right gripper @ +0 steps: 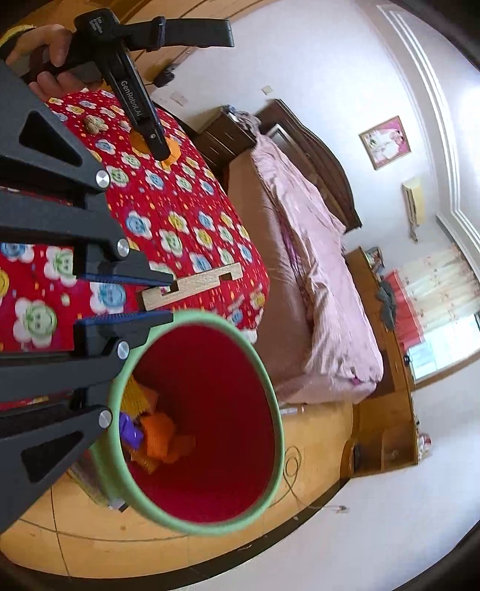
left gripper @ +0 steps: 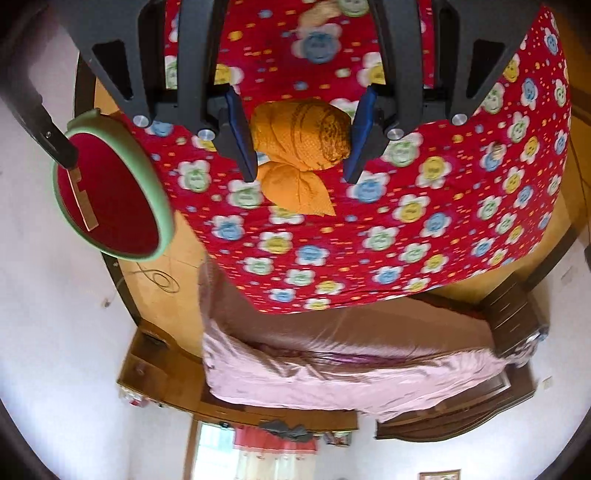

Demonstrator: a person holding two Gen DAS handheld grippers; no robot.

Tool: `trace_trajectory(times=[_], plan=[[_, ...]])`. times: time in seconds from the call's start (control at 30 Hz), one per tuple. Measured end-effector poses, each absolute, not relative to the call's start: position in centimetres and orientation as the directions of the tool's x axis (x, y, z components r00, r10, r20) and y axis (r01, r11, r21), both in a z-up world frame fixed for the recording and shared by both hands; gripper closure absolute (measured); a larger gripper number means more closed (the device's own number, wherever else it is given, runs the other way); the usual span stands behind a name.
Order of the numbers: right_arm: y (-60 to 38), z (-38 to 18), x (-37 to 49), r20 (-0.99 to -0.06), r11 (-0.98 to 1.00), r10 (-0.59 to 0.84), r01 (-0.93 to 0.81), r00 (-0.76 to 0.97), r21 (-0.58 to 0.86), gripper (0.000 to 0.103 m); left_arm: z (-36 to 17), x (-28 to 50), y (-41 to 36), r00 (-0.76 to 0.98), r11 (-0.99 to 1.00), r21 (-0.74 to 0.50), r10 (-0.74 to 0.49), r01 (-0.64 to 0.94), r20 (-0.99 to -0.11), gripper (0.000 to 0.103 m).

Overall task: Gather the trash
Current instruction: 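Carry the orange bundle and wooden stick over the red bucket, then open both tools to drop the bundle and stick into the bucket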

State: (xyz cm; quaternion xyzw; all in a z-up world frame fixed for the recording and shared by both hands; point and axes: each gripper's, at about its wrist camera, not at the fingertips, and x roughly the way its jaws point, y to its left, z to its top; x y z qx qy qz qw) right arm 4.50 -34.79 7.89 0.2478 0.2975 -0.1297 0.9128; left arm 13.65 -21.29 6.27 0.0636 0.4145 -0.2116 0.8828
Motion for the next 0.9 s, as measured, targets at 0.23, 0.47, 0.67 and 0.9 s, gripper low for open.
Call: trace_trajectory(times=[0.23,0.47,0.67,0.9], plan=[[-37.9,7.4,2.5,-0.603,0.807,-0.134,0.440,0.786,0.394,0.088,6.0,12.3,-26.1,0.529,0.844,-0.068,-0.394,0.532,-0.752,0.054],[-41.2,6.1,0.6,-0.615,0.759,-0.177,0.504,0.769,0.412,0.088,4.8,11.5,-30.7,0.463,0.783,-0.089,-0.451,0.616,-0.763,0.054],[-43.3,5.1,-0.4,-0.627,0.728,-0.199,0.542,0.753,0.420,0.088,4.4,11.0,-33.7,0.426,0.739,-0.114,-0.500,0.665,-0.754,0.054],[-44.4,4.4,-0.5,-0.637,0.714,-0.212,0.563,0.741,0.417,0.088,3.3,11.0,-36.4,0.398,0.706,-0.118,-0.519,0.698,-0.757,0.053]])
